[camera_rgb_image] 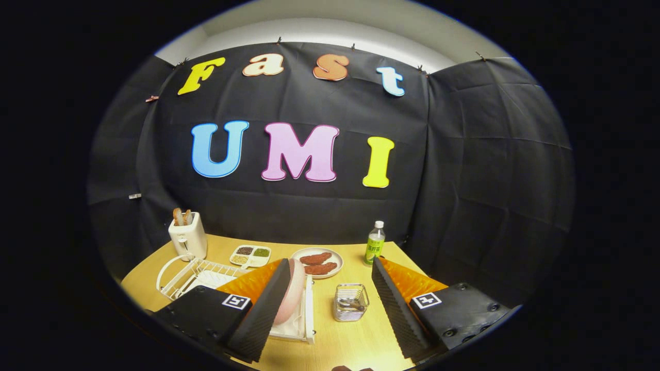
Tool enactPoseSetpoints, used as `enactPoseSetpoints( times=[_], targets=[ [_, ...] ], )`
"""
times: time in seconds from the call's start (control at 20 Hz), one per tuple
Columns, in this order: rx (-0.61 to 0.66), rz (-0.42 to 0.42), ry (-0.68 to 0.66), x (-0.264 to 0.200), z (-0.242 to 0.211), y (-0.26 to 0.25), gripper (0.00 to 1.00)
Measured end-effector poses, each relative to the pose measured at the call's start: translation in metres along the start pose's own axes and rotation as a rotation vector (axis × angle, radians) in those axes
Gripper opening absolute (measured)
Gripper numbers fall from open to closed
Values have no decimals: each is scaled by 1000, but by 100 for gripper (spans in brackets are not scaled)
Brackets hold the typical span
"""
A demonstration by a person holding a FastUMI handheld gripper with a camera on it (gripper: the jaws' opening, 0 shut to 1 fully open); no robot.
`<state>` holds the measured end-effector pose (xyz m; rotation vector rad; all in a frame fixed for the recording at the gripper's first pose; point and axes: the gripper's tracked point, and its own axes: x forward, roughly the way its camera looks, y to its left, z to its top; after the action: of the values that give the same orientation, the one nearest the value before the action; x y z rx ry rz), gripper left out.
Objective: Take the plate from the dish rack, then take the spoon from the basket and place it into the plate.
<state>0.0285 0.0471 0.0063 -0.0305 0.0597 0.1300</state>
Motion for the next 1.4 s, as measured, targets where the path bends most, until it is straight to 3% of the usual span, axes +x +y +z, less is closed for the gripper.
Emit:
enactPoseSetpoints(
  times=[0.2,0.45,0.85,0.95,1.1,1.4],
  targets=[
    [18,55,135,35,-11,13,98],
    [-70,100,308,82,-36,28,98],
    [-103,77,547,117,-93,41,95],
    [-105,73,576,121,-101,45,86],
    [-55,55,646,125,-115,53,52],
    [-16,-6,687,136,-128,49,51]
  ],
)
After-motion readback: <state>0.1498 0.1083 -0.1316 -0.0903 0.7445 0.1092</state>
